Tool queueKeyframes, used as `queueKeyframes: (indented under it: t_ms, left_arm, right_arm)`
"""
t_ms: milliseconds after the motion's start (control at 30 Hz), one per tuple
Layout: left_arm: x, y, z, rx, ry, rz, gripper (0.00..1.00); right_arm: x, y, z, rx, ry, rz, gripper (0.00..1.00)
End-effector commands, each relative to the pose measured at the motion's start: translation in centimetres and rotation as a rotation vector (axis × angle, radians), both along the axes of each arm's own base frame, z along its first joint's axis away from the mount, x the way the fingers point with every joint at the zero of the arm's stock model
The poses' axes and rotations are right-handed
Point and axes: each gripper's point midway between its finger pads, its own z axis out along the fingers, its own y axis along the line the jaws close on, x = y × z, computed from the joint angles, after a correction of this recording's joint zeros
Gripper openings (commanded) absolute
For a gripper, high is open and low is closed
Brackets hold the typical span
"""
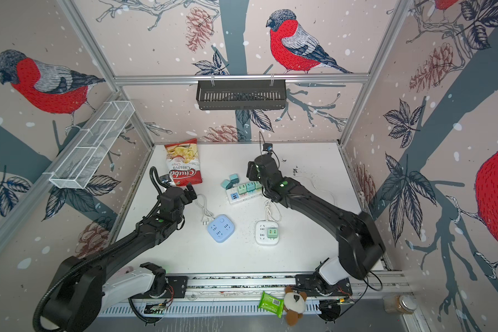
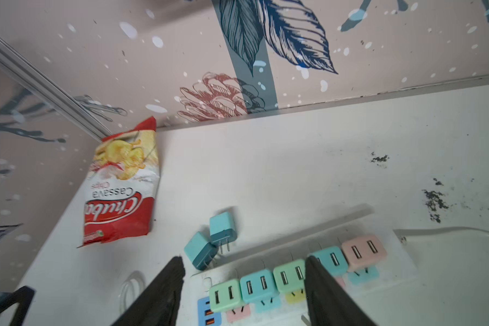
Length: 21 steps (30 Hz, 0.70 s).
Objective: Insert the plug
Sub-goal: 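Reach the right gripper across to the teal adapter on the power strip and close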
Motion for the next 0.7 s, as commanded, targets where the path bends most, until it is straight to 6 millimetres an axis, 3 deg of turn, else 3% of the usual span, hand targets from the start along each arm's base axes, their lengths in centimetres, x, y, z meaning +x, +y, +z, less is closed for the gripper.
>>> queueKeyframes:
  t_ms: [0, 333, 500, 667]
  left_arm:
    - [0.4, 0.7, -0.5, -0.108, -0.032, 0.002, 0.97]
    - [-0.8, 0.8, -0.7, -0.157, -0.042, -0.006, 0.97]
    - [-1.0, 0.8, -0.6, -0.161, -0.052, -0.01, 0.97]
    - [-1.0, 0.7, -0.6, -0.164, -0.055, -0.015, 0.97]
  right_arm:
    - [0.7, 1.4, -4.7, -0.185, 0.164, 0.057, 0.62]
    - [7.3, 8.3, -10.6, -0.341, 0.292, 0.168, 0.58]
    - [9.0, 9.7, -12.9, -0.361, 0.307, 0.199, 0.57]
    - [9.4, 9.9, -14.3, -0.343, 0.323, 0.215, 0.58]
